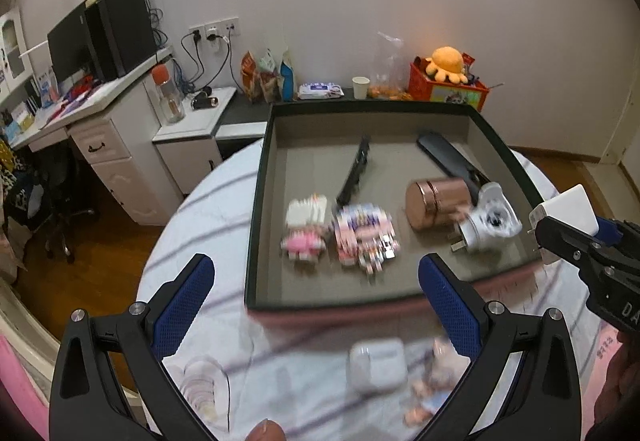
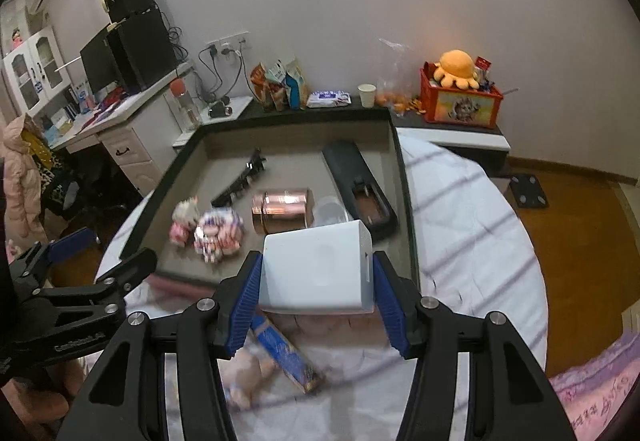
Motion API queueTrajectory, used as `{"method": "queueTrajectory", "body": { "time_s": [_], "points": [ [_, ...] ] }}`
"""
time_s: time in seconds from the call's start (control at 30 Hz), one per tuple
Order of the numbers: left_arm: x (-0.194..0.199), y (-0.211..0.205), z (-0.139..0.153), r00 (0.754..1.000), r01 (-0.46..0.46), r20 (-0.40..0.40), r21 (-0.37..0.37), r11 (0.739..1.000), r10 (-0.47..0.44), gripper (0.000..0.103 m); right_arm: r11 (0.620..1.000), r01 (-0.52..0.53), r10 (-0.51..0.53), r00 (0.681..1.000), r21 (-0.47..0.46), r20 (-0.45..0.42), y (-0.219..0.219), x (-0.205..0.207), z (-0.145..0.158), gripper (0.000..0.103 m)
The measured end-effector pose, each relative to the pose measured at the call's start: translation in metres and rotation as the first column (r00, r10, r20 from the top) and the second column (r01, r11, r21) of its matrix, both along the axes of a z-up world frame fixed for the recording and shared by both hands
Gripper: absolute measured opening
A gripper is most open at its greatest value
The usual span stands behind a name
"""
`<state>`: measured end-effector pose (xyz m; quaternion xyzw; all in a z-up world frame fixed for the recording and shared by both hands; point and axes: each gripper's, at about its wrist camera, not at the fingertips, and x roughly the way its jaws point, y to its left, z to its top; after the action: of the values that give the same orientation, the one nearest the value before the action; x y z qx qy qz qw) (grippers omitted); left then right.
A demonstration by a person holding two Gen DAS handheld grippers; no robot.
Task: Organize rigid objects
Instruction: 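Carry the white charger block into the box and release it with the right gripper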
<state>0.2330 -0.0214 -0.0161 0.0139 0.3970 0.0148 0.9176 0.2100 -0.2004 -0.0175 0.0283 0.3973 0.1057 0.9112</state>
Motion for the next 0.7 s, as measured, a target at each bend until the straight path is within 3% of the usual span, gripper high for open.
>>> {"method": "queueTrajectory", "body": {
  "time_s": [0.27, 0.57, 0.7],
  "points": [
    [0.027, 0.022, -0.012, 0.999, -0.048, -0.018, -0.020, 0.999, 0.047, 0.103, 0.998, -0.057, 0.058, 0.997, 0.018, -0.041, 0.026, 0.034, -0.016, 0.055],
    [0.027, 0.033, -0.029, 0.997, -0.067, -0.049, -0.035, 0.997, 0.065, 0.103, 0.997, -0.081, 0.081, 0.992, 0.005, -0.095, 0.048, 0.041, -0.044, 0.056],
    [0.024, 0.033, -0.029, 0.997, -0.069, -0.047, -0.042, 0.997, 0.068, 0.103, 0.998, -0.066, 0.065, 0.995, -0.015, -0.078, 0.045, 0.038, -0.041, 0.071]
  ]
}}
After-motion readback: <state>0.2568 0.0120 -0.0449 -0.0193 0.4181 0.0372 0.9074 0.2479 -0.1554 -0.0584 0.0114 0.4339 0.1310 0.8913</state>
